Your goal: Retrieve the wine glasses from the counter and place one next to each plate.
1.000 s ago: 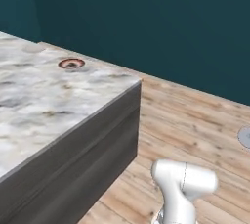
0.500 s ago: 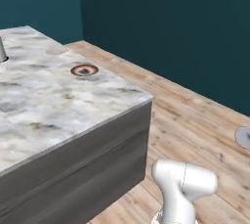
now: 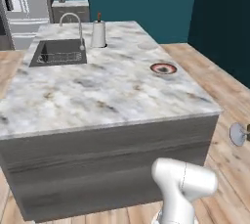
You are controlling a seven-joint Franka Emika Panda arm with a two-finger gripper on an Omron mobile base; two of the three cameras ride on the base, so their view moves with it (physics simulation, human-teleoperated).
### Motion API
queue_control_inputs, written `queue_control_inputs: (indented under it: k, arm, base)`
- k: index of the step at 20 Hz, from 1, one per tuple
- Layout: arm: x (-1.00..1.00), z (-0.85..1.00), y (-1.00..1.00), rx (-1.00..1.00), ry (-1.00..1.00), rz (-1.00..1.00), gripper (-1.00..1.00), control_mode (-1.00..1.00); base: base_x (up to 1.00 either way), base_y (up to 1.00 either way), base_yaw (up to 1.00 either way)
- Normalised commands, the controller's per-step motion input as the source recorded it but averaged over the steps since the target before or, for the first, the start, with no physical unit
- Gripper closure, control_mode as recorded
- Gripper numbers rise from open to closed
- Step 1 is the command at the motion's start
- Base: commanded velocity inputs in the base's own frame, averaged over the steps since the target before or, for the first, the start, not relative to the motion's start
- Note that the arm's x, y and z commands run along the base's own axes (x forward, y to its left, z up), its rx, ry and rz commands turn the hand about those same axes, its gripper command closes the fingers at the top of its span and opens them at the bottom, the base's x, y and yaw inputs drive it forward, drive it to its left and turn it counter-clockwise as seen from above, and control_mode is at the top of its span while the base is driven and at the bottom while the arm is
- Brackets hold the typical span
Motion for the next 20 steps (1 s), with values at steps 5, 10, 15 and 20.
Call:
queue_control_inputs:
  k: [5,10,15,20]
  arm:
    - [0.0,0.0,0.0,0.0,0.0,0.0,1.0,1.0]
    - [0.0,0.0,0.0,0.0,0.0,0.0,1.0,1.0]
    - [0.0,0.0,0.0,0.0,0.0,0.0,1.0,1.0]
    - [0.0,0.0,0.0,0.0,0.0,0.0,1.0,1.0]
  base:
    - [0.14,-0.83,0.52]
    - [-0.02,-1.0,0.31]
    - [-0.05,-1.0,0.27]
    - [-0.02,-1.0,0.22]
